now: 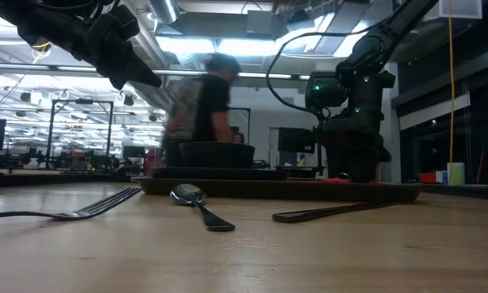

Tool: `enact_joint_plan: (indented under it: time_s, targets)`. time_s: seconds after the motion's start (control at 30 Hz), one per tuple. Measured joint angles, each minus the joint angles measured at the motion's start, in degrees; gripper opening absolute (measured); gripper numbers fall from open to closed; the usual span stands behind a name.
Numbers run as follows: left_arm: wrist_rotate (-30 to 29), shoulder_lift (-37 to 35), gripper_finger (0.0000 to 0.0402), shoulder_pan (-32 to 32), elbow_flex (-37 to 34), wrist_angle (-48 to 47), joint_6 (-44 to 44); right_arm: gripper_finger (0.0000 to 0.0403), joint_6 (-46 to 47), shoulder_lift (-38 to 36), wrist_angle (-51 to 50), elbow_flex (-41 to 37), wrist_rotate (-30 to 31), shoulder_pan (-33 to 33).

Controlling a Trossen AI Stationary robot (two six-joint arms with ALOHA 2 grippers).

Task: Set up tray
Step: Put the red napkin on the brown tray to the right of the black plate, then put the black fork in the center of the red napkin

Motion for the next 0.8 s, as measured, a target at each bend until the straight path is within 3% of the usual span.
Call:
enact_joint_plan:
  time_s: [0.3, 0.6, 0.8]
  targets:
    - [0.0, 0.0, 0.0006, 0.02, 0.0, 0.0, -0.02, 0.0004, 0.93, -1.71, 0.06, 0.08, 3.16, 0.02]
    - [0.0, 0.0, 0.0006, 0.0, 0.0, -0.01, -0.02, 0.0005, 0.63, -12.18, 0.17, 0.14, 6.71, 0.24]
    - [0.0, 0.0, 0.0006, 0.0, 0.0, -0.02, -0.01, 0.0005, -0.71, -19.01, 0.32, 0.14, 18.47, 3.97]
